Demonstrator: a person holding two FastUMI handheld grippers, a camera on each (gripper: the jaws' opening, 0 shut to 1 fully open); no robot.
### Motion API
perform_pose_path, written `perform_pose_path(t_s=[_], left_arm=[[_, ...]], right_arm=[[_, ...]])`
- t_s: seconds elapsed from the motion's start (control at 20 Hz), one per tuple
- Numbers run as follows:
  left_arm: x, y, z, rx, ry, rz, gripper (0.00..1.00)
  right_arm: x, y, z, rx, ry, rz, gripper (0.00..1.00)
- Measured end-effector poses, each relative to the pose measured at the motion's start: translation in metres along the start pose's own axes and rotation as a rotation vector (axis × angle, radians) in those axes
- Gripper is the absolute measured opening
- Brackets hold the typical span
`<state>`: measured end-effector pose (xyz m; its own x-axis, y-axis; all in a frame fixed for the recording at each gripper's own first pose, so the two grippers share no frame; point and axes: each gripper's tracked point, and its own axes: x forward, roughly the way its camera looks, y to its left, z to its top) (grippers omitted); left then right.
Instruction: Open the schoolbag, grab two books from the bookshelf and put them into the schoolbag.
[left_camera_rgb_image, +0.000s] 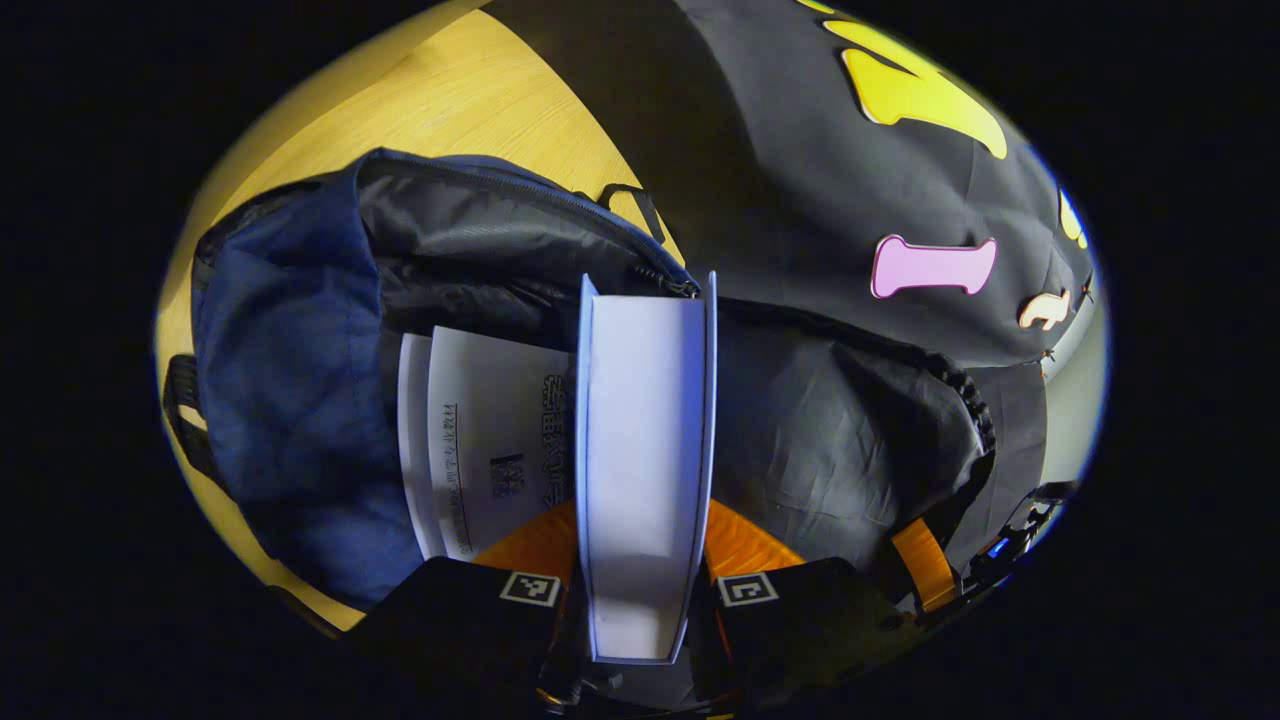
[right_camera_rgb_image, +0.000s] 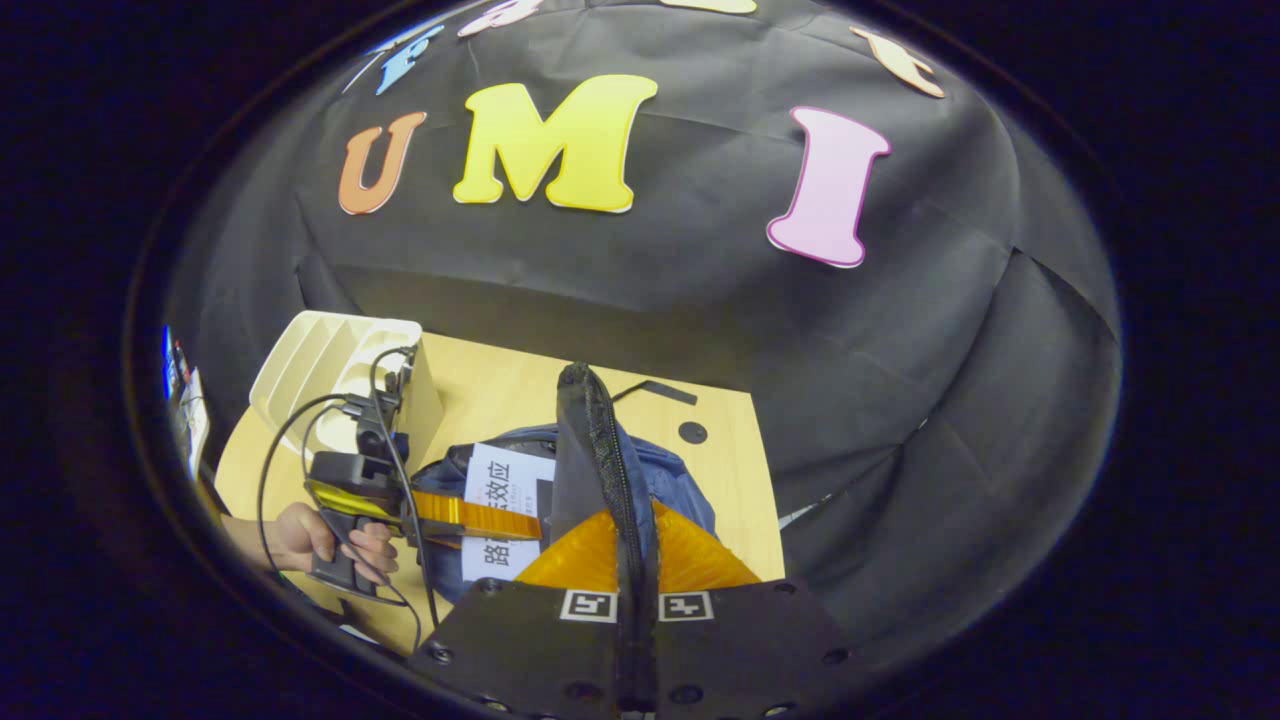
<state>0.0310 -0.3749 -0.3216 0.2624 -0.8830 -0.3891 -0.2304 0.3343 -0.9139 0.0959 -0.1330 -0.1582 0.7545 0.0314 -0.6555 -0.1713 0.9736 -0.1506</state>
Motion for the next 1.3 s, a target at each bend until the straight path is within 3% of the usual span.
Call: perform_pose_path(t_s=[0.1,0.15,0.3,0.35,0.4,0.45,0.65,0.9,1.15,1.3], left_arm=[[0.004,0.013,0.001,-0.004,0.004,0.041,0.46],[0.004,0.014,0.001,-0.007,0.013,0.052,0.54],[0.002,0.027,-0.005,-0.008,0.083,0.123,0.64],[-0.004,0.036,-0.007,0.003,0.101,0.181,0.77],[-0.009,0.048,-0.004,0.014,0.111,0.246,0.72],[-0.017,0.051,-0.005,0.013,0.115,0.285,0.79],[-0.059,0.053,0.001,0.098,0.105,0.448,0.8],[-0.117,0.039,0.014,0.378,0.059,0.649,0.8],[-0.168,0.021,0.027,0.582,-0.032,0.763,0.8],[-0.201,0.012,0.012,0.601,-0.042,0.769,0.79]], right_arm=[[0.0,0.002,-0.002,-0.001,0.005,0.003,0.02],[0.001,0.004,-0.004,0.0,0.008,0.006,0.02],[0.004,0.009,-0.005,0.003,0.012,0.011,0.0],[0.006,0.009,-0.006,0.005,0.015,0.013,0.02],[0.007,0.011,-0.007,0.006,0.017,0.014,0.03],[0.009,0.012,-0.007,0.009,0.017,0.016,0.03],[0.011,0.023,-0.007,0.024,0.014,0.032,0.0],[0.006,0.037,-0.007,0.031,0.005,0.052,0.0],[0.001,0.062,-0.015,0.056,0.012,0.091,0.01],[-0.001,0.083,-0.021,0.058,0.017,0.117,0.01]])
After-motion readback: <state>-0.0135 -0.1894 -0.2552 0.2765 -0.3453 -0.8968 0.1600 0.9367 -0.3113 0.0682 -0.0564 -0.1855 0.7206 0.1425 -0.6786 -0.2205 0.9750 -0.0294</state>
